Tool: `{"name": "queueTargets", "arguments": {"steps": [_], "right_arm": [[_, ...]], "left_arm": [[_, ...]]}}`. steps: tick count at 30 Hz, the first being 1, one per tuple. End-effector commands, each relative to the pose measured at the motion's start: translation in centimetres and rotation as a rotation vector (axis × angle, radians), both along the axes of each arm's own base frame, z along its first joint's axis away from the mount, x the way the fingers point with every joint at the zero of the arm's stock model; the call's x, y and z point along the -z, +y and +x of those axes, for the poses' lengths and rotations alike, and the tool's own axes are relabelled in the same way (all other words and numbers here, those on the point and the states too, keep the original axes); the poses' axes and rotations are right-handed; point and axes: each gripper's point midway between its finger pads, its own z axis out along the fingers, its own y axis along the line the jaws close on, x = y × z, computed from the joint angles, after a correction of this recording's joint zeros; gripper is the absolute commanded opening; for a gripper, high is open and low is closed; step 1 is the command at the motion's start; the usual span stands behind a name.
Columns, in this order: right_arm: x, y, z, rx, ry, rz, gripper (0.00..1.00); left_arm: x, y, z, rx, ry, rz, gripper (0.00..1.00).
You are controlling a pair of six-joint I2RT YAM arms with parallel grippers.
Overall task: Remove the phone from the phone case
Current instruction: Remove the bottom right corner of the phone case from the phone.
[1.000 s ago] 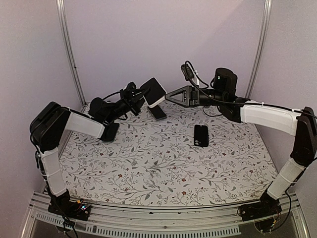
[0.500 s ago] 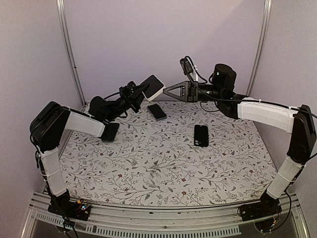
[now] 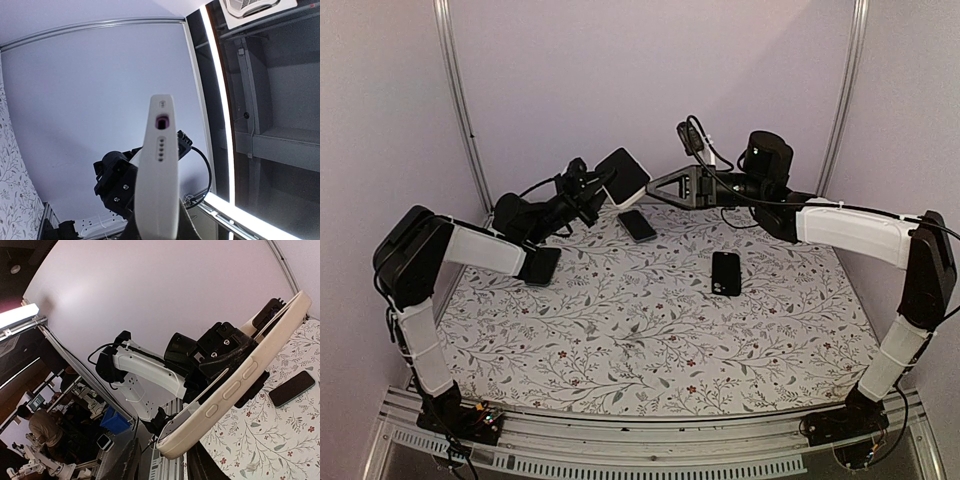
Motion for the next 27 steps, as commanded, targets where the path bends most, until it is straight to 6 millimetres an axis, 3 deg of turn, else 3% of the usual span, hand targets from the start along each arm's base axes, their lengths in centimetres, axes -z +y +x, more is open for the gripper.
{"name": "queueTargets", "arguments": {"steps": [1, 9, 13, 21, 27], "right_arm": [[-4.0, -0.4, -0.9, -0.007, -0.077, 0.094, 0.27], [-3.9, -0.3, -0.8, -0.010, -0.075, 0.091, 0.06], [-4.3, 0.0, -1.4, -0.041, -0.108, 0.097, 0.00], [-3.3, 1.4, -3.1, -0.061, -0.228, 0.086, 0.00], [-2.5, 1.5, -1.5, 0.077, -0.317, 0.023, 0.00]], "left_arm": [[-2.2, 0.4, -3.2, 0.015, -0.220, 0.000, 0.00], [-2.8, 0.4, -3.5, 0.018, -0.230, -0.003, 0.00], [-3.3, 0.2, -3.8, 0.035, -0.226, -0.015, 0.00], [-3.9, -0.4, -4.6, 0.110, -0.199, -0.061, 0.00], [-4.7, -1.0, -5.5, 0.156, -0.205, -0.072, 0.00]]}}
